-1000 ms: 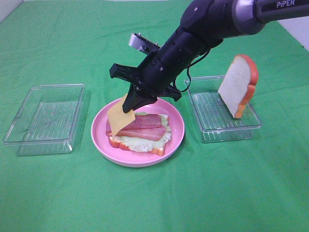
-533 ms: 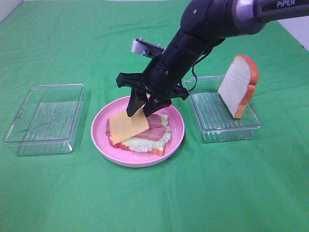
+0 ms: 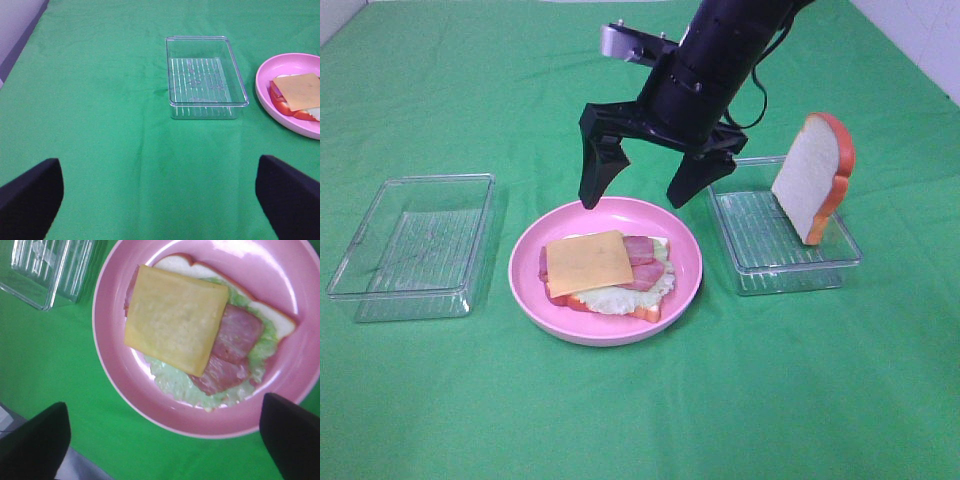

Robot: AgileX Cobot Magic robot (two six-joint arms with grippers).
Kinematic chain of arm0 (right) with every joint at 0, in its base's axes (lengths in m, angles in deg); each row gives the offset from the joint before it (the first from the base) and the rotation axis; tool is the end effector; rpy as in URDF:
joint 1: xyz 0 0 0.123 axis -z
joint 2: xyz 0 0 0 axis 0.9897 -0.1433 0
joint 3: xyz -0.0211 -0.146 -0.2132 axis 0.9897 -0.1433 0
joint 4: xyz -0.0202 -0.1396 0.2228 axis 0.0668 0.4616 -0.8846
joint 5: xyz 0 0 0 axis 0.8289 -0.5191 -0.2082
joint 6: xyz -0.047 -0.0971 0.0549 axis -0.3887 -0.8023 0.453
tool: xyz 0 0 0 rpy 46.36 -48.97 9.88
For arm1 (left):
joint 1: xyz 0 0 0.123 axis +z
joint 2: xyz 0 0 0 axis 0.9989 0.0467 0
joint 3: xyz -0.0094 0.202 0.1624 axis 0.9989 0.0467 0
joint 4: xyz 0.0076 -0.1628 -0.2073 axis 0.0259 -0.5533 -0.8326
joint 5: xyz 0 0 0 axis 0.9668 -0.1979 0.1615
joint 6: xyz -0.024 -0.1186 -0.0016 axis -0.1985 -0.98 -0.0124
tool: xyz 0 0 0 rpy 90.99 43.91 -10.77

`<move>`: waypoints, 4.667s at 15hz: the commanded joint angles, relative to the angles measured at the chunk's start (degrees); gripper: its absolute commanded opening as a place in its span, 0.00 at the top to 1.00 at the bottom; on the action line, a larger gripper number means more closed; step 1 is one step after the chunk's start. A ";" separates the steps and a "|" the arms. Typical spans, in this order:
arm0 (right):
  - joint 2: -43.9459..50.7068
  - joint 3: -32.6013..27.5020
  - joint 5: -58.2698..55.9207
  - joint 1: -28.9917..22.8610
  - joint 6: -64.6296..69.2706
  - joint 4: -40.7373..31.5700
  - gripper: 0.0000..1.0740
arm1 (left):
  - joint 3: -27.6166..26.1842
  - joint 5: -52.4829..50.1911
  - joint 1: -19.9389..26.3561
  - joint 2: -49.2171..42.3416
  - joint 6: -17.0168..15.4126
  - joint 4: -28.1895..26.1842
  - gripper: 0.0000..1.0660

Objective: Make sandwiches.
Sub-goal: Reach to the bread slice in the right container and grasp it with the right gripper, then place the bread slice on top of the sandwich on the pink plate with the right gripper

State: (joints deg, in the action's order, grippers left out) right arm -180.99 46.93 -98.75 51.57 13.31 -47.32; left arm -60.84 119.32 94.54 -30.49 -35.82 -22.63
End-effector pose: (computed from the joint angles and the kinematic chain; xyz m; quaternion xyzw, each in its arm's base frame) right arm 0.3585 0.2522 0.1684 -0.2335 0.9522 0.1855 0.0657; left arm 0.0547 -0.0037 0.2725 -0.0433 0.8530 -0.0123 0.5200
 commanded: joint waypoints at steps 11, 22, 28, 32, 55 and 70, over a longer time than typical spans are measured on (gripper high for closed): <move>1.03 19.02 -14.73 18.22 11.86 17.36 0.08 | 0.23 -0.86 0.06 -1.09 -0.11 -0.63 0.08; -6.59 19.02 -14.73 22.23 8.82 16.90 0.08 | 0.23 -0.86 0.06 -1.09 -0.11 -0.63 0.08; -8.77 18.96 -14.73 22.23 8.82 16.39 0.08 | 0.23 -0.86 0.06 -1.09 -0.11 -0.63 0.08; -9.74 18.96 -14.73 22.23 8.82 16.16 0.08 | 0.23 -0.86 0.06 -1.09 -0.11 -0.63 0.08; -12.09 15.70 -14.73 22.23 8.14 16.90 0.77 | 0.23 -0.86 0.06 -1.09 -0.11 -0.63 0.08; 7.62 7.51 -7.05 22.12 6.02 1.60 1.00 | 0.23 -0.86 0.06 -1.09 -0.11 -0.74 0.08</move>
State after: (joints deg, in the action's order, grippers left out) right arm -174.23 54.84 -105.56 73.68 20.36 -44.22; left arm -60.84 119.32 94.54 -30.49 -35.82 -22.74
